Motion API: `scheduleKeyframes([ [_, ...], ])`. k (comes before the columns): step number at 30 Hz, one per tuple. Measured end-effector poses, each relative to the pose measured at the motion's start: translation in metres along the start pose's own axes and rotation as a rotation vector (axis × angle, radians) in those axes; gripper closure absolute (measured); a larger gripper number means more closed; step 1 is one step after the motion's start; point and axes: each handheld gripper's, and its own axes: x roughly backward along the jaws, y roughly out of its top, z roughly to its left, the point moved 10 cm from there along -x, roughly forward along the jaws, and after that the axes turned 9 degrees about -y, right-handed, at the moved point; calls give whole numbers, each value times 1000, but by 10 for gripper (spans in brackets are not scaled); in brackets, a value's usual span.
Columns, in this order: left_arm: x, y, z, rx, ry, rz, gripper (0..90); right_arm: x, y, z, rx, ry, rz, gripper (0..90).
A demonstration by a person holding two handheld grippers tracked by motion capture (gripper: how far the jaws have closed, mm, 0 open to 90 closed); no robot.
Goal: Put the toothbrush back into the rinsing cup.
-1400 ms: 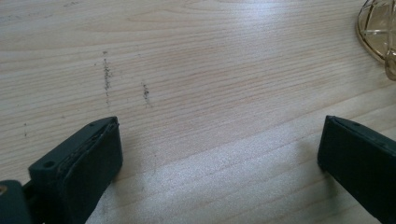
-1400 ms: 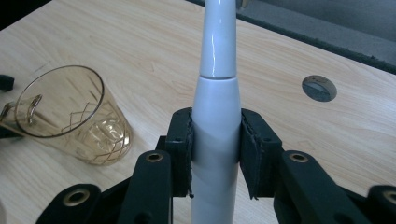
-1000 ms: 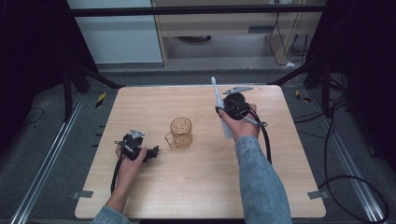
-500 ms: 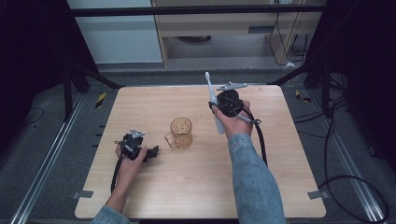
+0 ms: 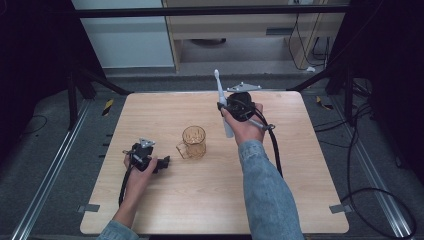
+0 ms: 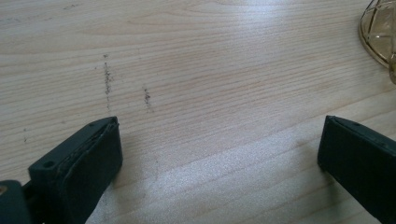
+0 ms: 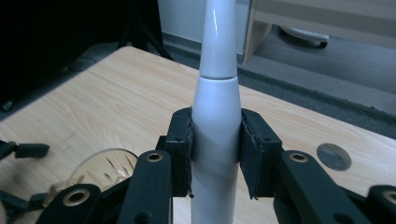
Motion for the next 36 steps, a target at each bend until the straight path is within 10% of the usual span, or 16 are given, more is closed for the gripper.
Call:
scheduleKeyframes([
  [36,1,0,0,-2,-3,0,0,-7,36,32,-4,-5,-89,670],
])
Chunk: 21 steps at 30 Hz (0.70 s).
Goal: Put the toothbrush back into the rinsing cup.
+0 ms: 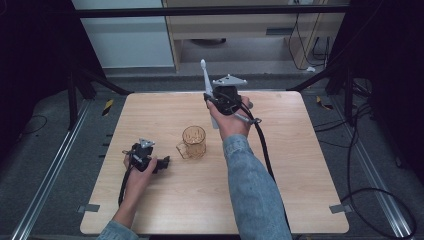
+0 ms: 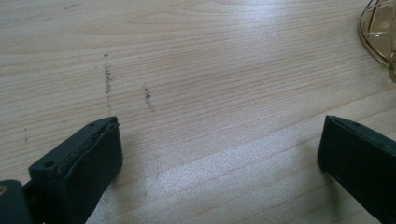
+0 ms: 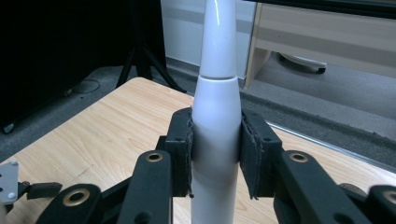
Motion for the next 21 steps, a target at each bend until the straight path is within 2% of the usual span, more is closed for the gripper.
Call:
scheduleKeyframes([
  [10,0,0,0,-1,-1,2,0,-5,7,11,-6,22,-19,669],
  [21,0,0,0,-4,-3,2,0,-10,8,25,2,22,-32,669],
])
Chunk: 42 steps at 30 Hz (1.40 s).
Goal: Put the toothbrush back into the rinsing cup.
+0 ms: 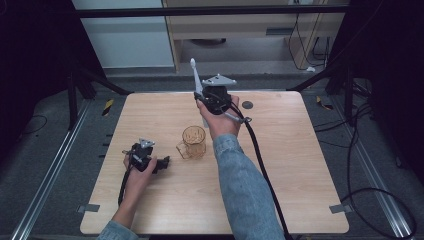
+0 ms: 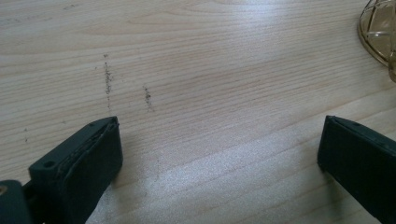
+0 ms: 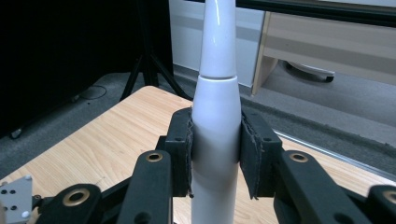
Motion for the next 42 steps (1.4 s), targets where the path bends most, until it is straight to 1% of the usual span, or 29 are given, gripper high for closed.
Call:
scheduleKeyframes([
  [1,0,0,0,0,0,1,0,-2,0,3,7,3,-2,669],
  [2,0,0,0,0,0,1,0,-2,0,3,7,3,-2,669],
  [4,0,0,0,0,0,-1,0,-1,2,8,0,12,-19,669],
  [9,0,0,0,2,0,-3,0,1,3,12,15,21,-29,669],
  [15,0,1,0,3,0,-3,0,0,3,18,5,36,-40,669],
  [18,0,1,0,3,0,-1,0,-1,1,20,6,39,-39,669],
  [22,-1,1,0,3,1,-4,0,-1,-2,26,7,53,-41,669],
  [26,-1,1,0,3,1,-3,0,-1,-5,30,-3,67,-36,669],
  [27,-1,1,0,3,0,-3,0,-2,-7,32,5,68,-31,669],
  [31,-1,1,1,2,-1,-3,0,-3,-9,36,6,73,-33,669],
  [35,-1,1,1,2,-1,-3,0,-5,-12,39,18,77,-32,669],
  [42,-1,1,2,3,2,-4,0,-3,-13,41,17,83,-37,669],
])
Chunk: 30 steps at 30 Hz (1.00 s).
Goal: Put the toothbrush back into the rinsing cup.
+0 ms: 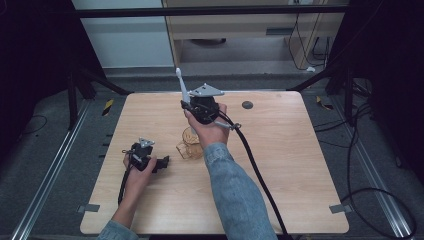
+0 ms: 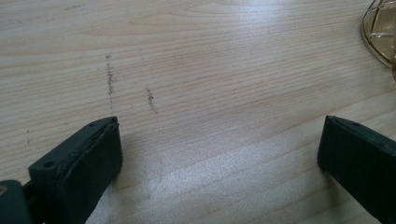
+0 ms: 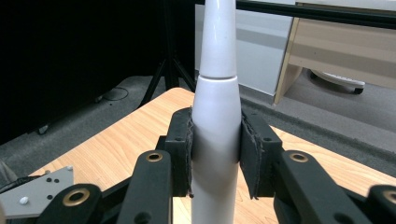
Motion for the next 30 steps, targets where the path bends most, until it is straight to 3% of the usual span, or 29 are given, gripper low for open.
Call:
scheduleKeyframes([
  [14,0,0,1,3,0,-2,0,-10,-25,6,20,11,49,669],
  [30,0,0,1,3,-1,-2,0,-16,-41,9,28,5,76,669],
])
